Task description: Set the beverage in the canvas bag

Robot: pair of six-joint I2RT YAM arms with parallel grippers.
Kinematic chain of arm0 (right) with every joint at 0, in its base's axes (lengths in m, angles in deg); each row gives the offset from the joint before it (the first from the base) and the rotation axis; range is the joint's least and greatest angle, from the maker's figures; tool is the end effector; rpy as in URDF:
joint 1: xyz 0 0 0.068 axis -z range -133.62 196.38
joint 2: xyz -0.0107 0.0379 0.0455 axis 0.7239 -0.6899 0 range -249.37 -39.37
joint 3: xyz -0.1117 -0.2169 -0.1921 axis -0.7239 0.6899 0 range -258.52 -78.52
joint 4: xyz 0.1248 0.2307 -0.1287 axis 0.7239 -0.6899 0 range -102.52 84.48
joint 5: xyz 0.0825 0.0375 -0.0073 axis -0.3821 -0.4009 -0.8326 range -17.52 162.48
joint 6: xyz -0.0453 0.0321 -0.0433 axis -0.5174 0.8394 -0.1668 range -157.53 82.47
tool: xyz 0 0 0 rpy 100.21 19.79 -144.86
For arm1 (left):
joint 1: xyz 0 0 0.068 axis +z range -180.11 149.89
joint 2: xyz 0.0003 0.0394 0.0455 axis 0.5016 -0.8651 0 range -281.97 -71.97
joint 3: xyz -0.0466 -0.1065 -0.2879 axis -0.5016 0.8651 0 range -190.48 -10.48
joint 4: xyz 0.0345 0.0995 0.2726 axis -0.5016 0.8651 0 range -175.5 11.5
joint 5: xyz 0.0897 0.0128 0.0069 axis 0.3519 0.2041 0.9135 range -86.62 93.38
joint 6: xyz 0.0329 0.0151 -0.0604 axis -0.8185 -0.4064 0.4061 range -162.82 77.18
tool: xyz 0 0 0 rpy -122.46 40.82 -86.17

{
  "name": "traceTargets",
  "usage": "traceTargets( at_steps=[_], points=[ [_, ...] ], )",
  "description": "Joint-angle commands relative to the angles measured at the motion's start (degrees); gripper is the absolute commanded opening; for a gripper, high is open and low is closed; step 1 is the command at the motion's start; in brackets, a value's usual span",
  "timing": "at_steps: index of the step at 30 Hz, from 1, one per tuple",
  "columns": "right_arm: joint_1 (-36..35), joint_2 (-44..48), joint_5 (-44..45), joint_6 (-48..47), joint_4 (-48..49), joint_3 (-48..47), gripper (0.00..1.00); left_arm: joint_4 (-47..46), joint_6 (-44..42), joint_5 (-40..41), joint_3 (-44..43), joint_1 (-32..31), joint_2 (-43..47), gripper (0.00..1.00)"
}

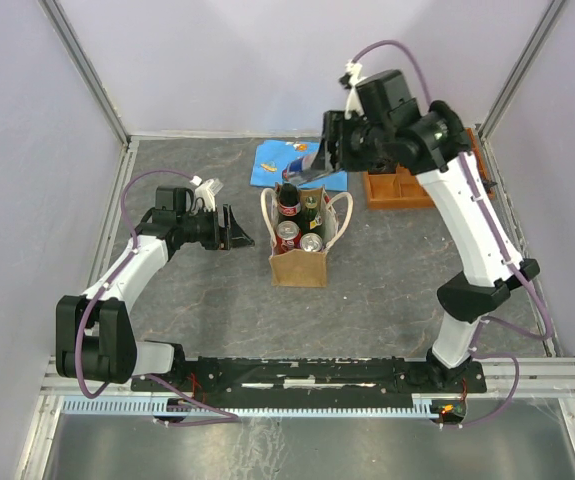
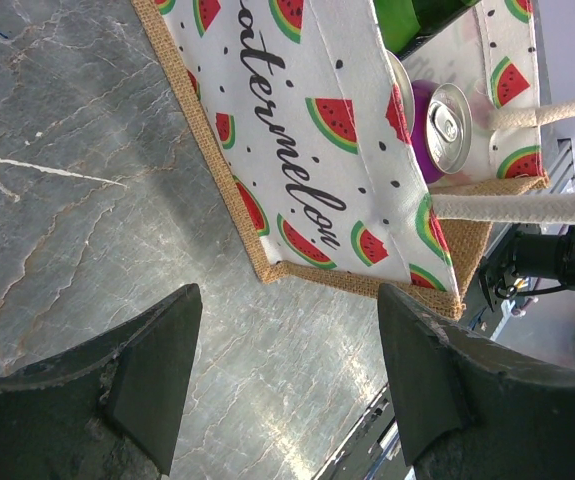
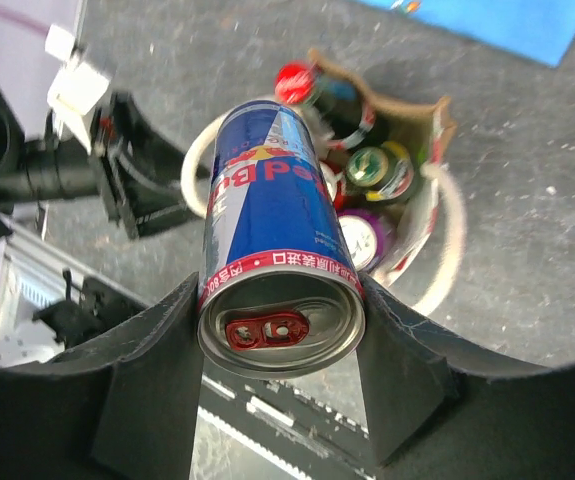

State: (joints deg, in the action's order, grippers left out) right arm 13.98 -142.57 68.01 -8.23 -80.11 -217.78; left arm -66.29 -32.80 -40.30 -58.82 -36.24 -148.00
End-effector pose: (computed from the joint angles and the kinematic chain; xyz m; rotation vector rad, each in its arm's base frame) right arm 0.3193 0.2081 0.5383 -0.1066 2.3246 0.6529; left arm 0.2936 -0.0716 0.2471 0.2863 2.3154 -1.0422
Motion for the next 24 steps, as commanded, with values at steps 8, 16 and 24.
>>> traceTargets(
  at_steps=[8, 16, 24],
  points=[
    [-13.8, 4.0, 9.6, 0.8, -2.7, 11.5, 0.0, -0.8, -1.9, -1.1, -0.8, 0.1, 0.0, 0.77],
    [-15.1, 1.5, 11.3, -1.2, -0.6, 14.8, 0.0, -0.9, -2.1, -1.3, -0.1, 0.0, 0.6, 0.77],
    [-15.4, -3.6, 10.9, -3.7, -0.3, 13.2, 0.0, -1.7, -1.7, -1.5, 0.8, 0.1, 1.2, 0.77]
  ],
)
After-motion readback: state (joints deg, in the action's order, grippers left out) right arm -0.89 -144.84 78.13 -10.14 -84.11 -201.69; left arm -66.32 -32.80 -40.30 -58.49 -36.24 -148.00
